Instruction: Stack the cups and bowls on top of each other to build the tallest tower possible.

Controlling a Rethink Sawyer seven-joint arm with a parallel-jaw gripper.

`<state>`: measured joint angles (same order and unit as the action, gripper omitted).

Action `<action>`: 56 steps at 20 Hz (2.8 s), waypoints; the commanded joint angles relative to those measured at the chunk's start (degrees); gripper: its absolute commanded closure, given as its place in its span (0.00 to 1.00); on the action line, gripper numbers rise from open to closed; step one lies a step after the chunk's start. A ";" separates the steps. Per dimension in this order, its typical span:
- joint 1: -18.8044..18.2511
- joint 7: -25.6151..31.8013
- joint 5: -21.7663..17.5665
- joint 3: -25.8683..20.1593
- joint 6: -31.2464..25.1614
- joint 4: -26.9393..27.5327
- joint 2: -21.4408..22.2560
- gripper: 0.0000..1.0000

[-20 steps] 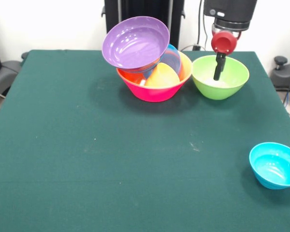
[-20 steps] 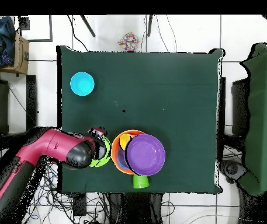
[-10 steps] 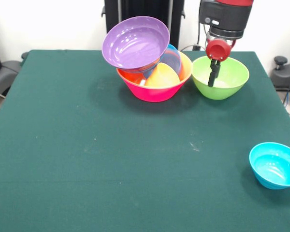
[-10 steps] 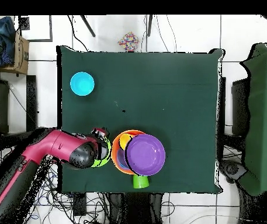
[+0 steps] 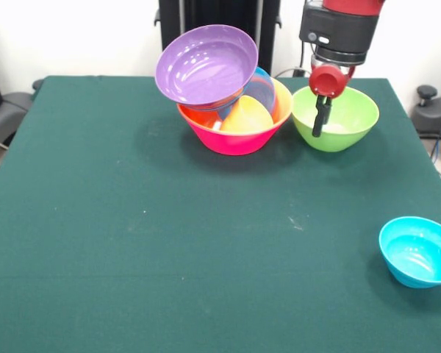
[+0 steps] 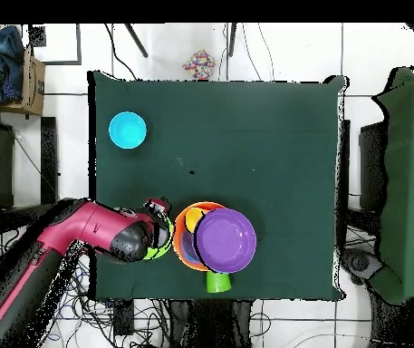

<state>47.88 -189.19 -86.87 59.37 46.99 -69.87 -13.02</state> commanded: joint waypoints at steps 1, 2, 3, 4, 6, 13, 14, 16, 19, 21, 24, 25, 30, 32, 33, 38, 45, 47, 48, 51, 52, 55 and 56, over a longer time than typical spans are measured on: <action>0.33 4.55 2.50 -11.10 -4.55 4.98 -1.66 0.00; 0.36 4.60 2.53 -11.06 -4.54 4.92 -1.56 0.00; 0.36 4.64 2.57 -11.07 -4.63 4.94 -1.63 0.00; 0.28 4.77 2.65 -11.10 -4.72 5.05 -1.67 0.00; 0.27 4.70 2.69 -11.03 -4.81 5.20 -1.85 0.00; 0.34 5.95 3.12 -11.27 -5.49 5.07 -2.24 0.00; 0.43 6.38 3.33 -11.43 -5.77 4.92 -2.28 0.00; 0.33 7.22 3.78 -11.80 -6.56 5.00 -2.63 0.00; 0.26 8.61 4.29 -12.20 -7.67 4.97 -2.95 0.00; 0.16 9.41 4.61 -12.44 -8.38 5.07 -3.20 0.00; -0.04 10.82 5.30 -12.78 -9.35 5.16 -3.51 0.00; -0.09 11.19 5.48 -12.86 -9.56 5.20 -3.60 0.00; -0.34 12.38 5.95 -13.39 -10.36 5.30 -3.72 0.00; -0.28 11.81 5.68 -13.37 -10.36 5.46 -4.02 0.00; -0.25 11.23 5.40 -13.30 -10.10 5.53 -4.17 0.00; -0.08 9.05 4.33 -13.02 -8.65 5.86 -4.57 1.00; 0.39 6.45 2.10 -12.14 -6.45 6.23 -4.44 1.00; 0.35 5.56 1.67 -12.03 -5.40 6.21 -3.97 1.00; 0.34 4.89 1.38 -11.91 -4.76 6.20 -3.69 1.00; 0.43 1.80 0.17 -11.18 -2.58 6.37 -2.74 1.00; 0.63 0.26 -0.34 -10.80 -1.65 6.41 -2.31 1.00; 1.13 -5.18 -2.14 -9.39 2.02 6.81 -0.59 1.00; 1.29 -7.03 -2.67 -8.78 3.10 7.03 -0.02 1.00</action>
<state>48.26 -188.93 -87.31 57.95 44.22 -69.60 -13.57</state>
